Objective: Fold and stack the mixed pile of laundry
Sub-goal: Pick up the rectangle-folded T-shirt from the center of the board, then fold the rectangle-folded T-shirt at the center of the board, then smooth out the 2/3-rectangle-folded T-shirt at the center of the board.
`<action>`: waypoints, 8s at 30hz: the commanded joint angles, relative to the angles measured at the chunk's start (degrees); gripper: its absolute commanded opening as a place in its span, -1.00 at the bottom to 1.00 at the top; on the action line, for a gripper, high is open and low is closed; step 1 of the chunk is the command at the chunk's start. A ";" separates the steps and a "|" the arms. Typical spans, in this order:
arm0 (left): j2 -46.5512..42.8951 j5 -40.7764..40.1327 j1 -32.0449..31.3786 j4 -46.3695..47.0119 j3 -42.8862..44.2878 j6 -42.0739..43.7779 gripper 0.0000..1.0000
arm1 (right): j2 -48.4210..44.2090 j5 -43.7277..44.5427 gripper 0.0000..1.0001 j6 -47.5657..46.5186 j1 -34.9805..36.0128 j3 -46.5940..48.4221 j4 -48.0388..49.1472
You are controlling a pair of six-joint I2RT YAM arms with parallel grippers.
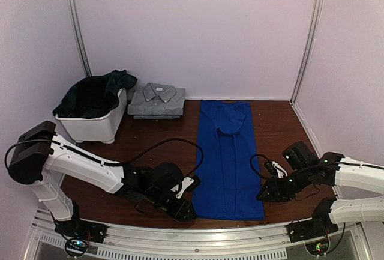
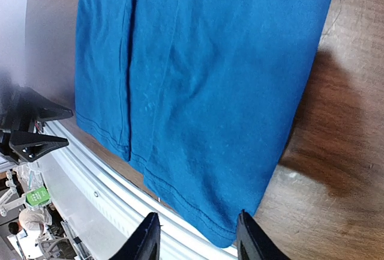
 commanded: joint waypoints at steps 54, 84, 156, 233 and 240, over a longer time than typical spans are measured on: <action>-2.34 -8.71 -2.32 3.36 0.22 -0.75 -0.35 | -4.52 4.85 -1.00 13.85 11.53 -6.58 7.67; 10.45 -21.18 -8.98 -20.76 16.20 -4.91 -0.74 | -4.20 4.14 -1.00 12.65 11.62 -7.14 11.03; 43.29 -8.93 30.30 -13.69 67.13 23.17 -0.89 | 57.61 3.26 -0.64 -15.95 -26.09 40.66 35.09; 21.02 8.13 23.16 16.63 15.83 17.71 -0.43 | 29.92 -10.09 -0.32 -9.33 -18.70 4.14 37.65; 16.78 6.68 26.15 14.80 14.80 15.43 -0.39 | 26.17 -5.94 -0.29 -10.86 -23.52 5.39 29.77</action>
